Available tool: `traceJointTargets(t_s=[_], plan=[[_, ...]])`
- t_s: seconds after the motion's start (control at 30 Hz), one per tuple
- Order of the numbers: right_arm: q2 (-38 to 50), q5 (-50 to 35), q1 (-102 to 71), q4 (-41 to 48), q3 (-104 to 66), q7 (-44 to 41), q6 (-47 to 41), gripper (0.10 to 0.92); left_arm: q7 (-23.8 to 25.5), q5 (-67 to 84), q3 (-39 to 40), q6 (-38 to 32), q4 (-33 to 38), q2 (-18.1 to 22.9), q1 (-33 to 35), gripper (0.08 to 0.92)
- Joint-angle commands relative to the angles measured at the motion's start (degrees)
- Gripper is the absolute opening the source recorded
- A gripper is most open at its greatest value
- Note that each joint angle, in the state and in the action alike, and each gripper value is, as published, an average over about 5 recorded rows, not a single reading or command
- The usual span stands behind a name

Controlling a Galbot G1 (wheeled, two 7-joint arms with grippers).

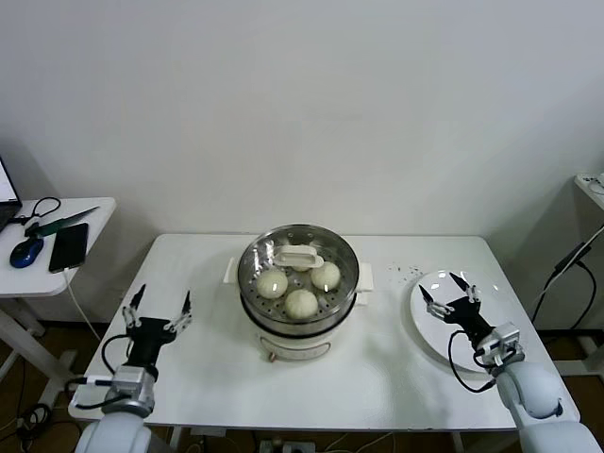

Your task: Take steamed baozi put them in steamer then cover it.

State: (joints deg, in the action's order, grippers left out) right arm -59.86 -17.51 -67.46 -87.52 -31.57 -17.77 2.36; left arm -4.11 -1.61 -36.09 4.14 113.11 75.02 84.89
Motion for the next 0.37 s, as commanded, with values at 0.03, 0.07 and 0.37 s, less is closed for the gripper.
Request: traceJointTargets(t_s=[0.03,0.07,0.37], plan=[[-0.99,-0.42,-3.27,-3.3,-1.04,0.19,2.46,0.823,-0.12,13.25,-6.54,-6.37,-3.2,2.77,3.66,0.823],[-1.06,-0.46,-3.44,-3.23,-1.26,0.32,2.49,0.823,-0.04,12.69,-6.52,-6.41,-3.28,2.8,3.58,0.823],[-1.17,-0.65,-4.44,-2.51,-2.86,1.26,2.47,0.823,0.7,9.5,-6.71,-6.74,-4.15,2.63,3.4,0.823]])
